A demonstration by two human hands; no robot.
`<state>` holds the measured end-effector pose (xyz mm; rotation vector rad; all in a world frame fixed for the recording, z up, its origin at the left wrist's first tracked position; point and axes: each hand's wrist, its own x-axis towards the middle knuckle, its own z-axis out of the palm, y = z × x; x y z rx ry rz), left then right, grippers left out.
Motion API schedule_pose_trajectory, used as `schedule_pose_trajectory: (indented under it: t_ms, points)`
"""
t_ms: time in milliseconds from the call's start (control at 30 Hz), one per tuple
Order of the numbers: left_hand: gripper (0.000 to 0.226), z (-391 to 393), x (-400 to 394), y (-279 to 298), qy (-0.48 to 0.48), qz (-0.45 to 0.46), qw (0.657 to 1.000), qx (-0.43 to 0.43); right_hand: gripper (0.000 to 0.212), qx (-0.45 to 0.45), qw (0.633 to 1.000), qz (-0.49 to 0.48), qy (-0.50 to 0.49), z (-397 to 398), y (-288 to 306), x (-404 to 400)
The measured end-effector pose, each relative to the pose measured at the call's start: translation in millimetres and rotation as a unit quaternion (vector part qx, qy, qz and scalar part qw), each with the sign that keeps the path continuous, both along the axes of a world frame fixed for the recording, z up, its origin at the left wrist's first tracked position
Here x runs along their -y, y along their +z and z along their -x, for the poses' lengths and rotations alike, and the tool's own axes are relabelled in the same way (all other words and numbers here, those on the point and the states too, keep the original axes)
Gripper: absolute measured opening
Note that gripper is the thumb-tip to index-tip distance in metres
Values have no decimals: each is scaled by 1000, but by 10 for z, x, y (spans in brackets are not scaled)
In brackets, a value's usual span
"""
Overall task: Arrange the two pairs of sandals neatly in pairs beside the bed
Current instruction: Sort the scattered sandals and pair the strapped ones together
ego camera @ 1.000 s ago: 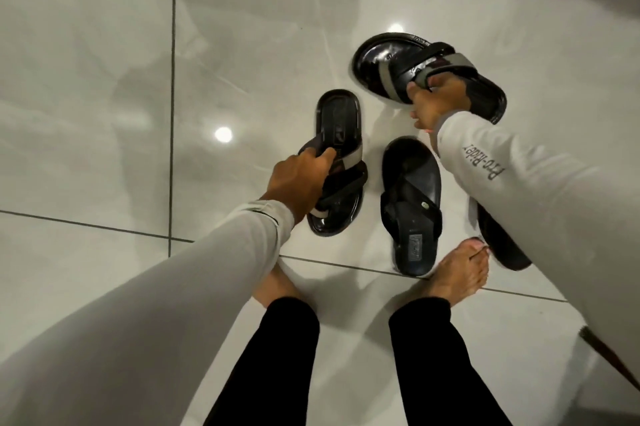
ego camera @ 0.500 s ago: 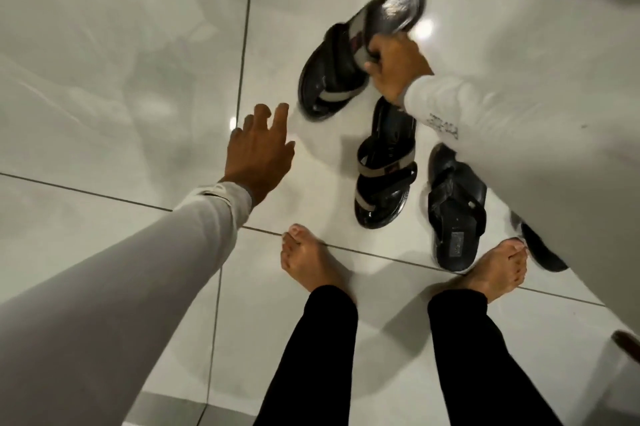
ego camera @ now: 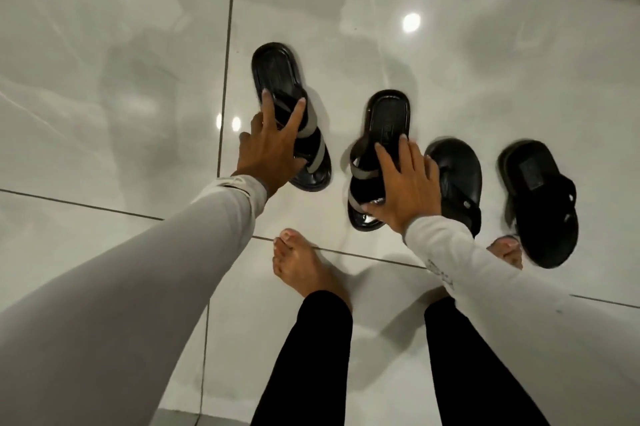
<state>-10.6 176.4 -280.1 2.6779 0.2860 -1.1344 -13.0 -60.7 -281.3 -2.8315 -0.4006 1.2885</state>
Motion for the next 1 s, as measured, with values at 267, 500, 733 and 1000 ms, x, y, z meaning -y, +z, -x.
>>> schedule_pose_trajectory:
  t_ms: [267, 500, 733, 1000]
  points:
    - [69, 111, 1, -209, -54, -15, 998, -31, 61, 54, 995, -37, 70, -357, -340, 51]
    - [60, 353, -27, -103, -151, -12, 988, -39, 53, 67, 994, -66, 53, -470, -365, -300]
    - [61, 286, -67, -100, -188, -11, 981, -45, 67, 39, 996, -75, 22, -254, -349, -435]
    - [62, 349, 369, 302, -83, -46, 995, 25, 74, 16, 997, -75, -30, 4, 119, 380]
